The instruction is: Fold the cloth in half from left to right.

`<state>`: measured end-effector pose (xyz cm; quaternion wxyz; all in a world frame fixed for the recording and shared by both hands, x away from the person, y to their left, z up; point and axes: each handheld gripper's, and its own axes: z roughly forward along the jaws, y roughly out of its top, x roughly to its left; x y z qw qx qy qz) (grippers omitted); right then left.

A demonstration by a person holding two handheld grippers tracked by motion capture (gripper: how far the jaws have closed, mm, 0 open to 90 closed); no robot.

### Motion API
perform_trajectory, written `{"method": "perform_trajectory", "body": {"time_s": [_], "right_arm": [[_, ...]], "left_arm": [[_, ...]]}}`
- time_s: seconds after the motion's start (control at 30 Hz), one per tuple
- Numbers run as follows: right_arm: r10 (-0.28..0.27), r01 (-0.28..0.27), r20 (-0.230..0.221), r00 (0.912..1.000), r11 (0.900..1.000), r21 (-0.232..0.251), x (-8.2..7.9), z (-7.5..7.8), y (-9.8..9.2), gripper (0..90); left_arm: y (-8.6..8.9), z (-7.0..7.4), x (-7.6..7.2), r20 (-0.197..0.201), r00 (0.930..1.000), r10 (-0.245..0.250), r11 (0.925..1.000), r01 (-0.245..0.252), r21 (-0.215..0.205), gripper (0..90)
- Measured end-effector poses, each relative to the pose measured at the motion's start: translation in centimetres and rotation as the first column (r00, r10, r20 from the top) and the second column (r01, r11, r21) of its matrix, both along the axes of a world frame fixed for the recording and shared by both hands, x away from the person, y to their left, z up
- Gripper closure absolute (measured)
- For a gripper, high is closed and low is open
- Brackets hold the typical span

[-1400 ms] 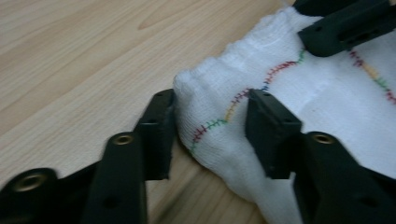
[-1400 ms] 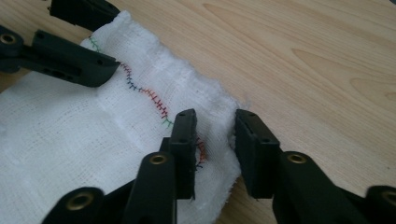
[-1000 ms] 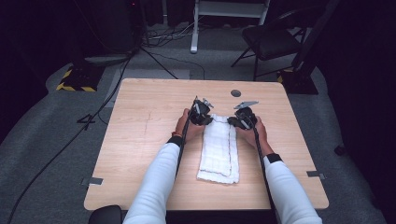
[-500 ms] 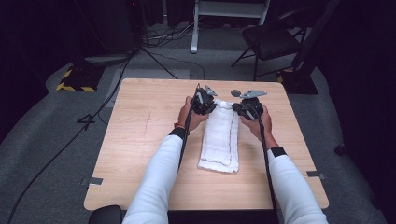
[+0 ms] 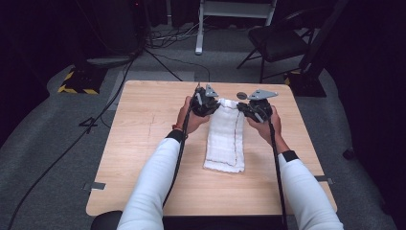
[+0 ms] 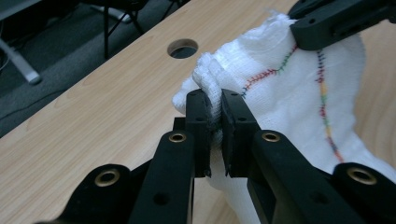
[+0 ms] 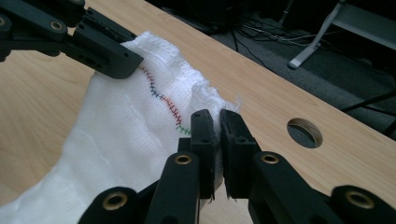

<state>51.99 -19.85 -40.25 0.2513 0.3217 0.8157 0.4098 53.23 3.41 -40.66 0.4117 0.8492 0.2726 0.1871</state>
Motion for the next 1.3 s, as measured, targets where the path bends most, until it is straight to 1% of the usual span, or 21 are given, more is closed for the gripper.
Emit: {"method": "perform_trajectory", "body": {"time_s": [0.07,0.1,0.13,0.23,0.33,0.37,0.4,0.47,0.5,0.53,0.63,0.7,0.77,0.83,0.87,1.07,1.1,1.27,1.3], "right_arm": [[0.026,-0.026,0.000,0.9997,1.000,-0.004,-0.6,-0.1,0.0,84.7],[0.039,-0.039,0.002,0.9992,0.999,-0.006,-1.0,-0.1,0.0,84.7],[0.058,-0.058,0.000,0.9983,0.998,-0.005,-1.4,-0.2,0.0,84.8],[0.087,-0.087,-0.005,0.9962,0.996,0.001,-2.2,-0.3,-0.1,84.8],[0.120,-0.120,-0.014,0.9927,0.993,0.016,-3.2,-0.4,-0.3,84.8],[0.132,-0.132,-0.016,0.9911,0.991,0.012,-3.5,-0.5,-0.4,84.8],[0.145,-0.144,-0.017,0.9893,0.989,0.014,-3.8,-0.6,-0.5,84.8],[0.164,-0.163,-0.022,0.9863,0.986,0.014,-4.4,-0.7,-0.6,84.8],[0.175,-0.175,-0.025,0.9842,0.984,0.018,-4.6,-0.7,-0.6,84.7],[0.183,-0.182,-0.024,0.9829,0.983,0.020,-4.9,-0.8,-0.7,84.8],[0.197,-0.196,-0.033,0.9798,0.980,0.027,-5.4,-1.2,-0.9,84.7],[0.204,-0.203,-0.042,0.9780,0.979,0.024,-5.6,-1.5,-1.0,84.8],[0.210,-0.209,-0.047,0.9765,0.977,0.033,-5.9,-1.8,-1.2,84.8],[0.214,-0.212,-0.050,0.9755,0.976,0.048,-6.2,-2.0,-1.4,84.8],[0.219,-0.216,-0.054,0.9743,0.975,0.051,-6.4,-2.2,-1.5,84.8],[0.247,-0.246,-0.072,0.9662,0.969,0.033,-7.4,-2.9,-1.5,84.8],[0.249,-0.248,-0.073,0.9656,0.968,0.023,-7.5,-3.0,-1.5,84.8],[0.261,-0.259,-0.085,0.9615,0.965,0.032,-8.1,-3.3,-1.8,84.8],[0.266,-0.264,-0.087,0.9602,0.964,0.033,-8.2,-3.3,-1.9,84.7]], "left_arm": [[0.4,-0.1,-0.7,0.014,0.9996,-0.025,0.9997,0.025,0.001,82.6],[0.5,-0.2,-1.3,0.038,0.9985,-0.040,0.9990,0.040,0.021,82.5],[0.6,-0.2,-1.6,0.047,0.9977,-0.049,0.9986,0.048,0.021,82.5],[1.0,-0.6,-2.5,0.043,0.9960,-0.079,0.9967,0.079,-0.016,82.3],[1.5,-1.1,-3.2,0.030,0.9946,-0.099,0.9943,0.100,-0.037,81.4],[1.7,-1.2,-3.4,0.027,0.9944,-0.102,0.9940,0.103,-0.037,80.6],[1.9,-1.3,-3.6,0.022,0.9944,-0.103,0.9932,0.104,-0.052,79.7],[2.2,-1.6,-4.1,0.010,0.9926,-0.121,0.9891,0.121,-0.083,79.9],[2.2,-1.9,-4.3,0.006,0.9916,-0.129,0.9880,0.129,-0.085,80.2],[2.2,-2.1,-4.5,0.003,0.9906,-0.137,0.9877,0.136,-0.076,80.3],[2.4,-2.5,-5.1,-0.008,0.9880,-0.154,0.9848,0.153,-0.082,81.1],[2.5,-2.6,-5.4,-0.018,0.9861,-0.165,0.9835,0.163,-0.078,81.2],[2.6,-2.7,-5.8,-0.022,0.9841,-0.176,0.9820,0.174,-0.072,81.1],[2.7,-2.8,-6.3,-0.028,0.9821,-0.187,0.9798,0.184,-0.079,81.3],[2.7,-2.8,-6.5,-0.030,0.9800,-0.197,0.9784,0.194,-0.071,81.3],[2.9,-3.4,-7.7,-0.044,0.9717,-0.232,0.9711,0.229,-0.067,80.8],[2.9,-3.6,-7.9,-0.046,0.9702,-0.238,0.9698,0.235,-0.067,80.8],[2.9,-3.9,-8.5,-0.053,0.9628,-0.265,0.9638,0.263,-0.042,80.4],[2.9,-4.0,-8.7,-0.047,0.9606,-0.274,0.9617,0.273,-0.022,80.3]]}}
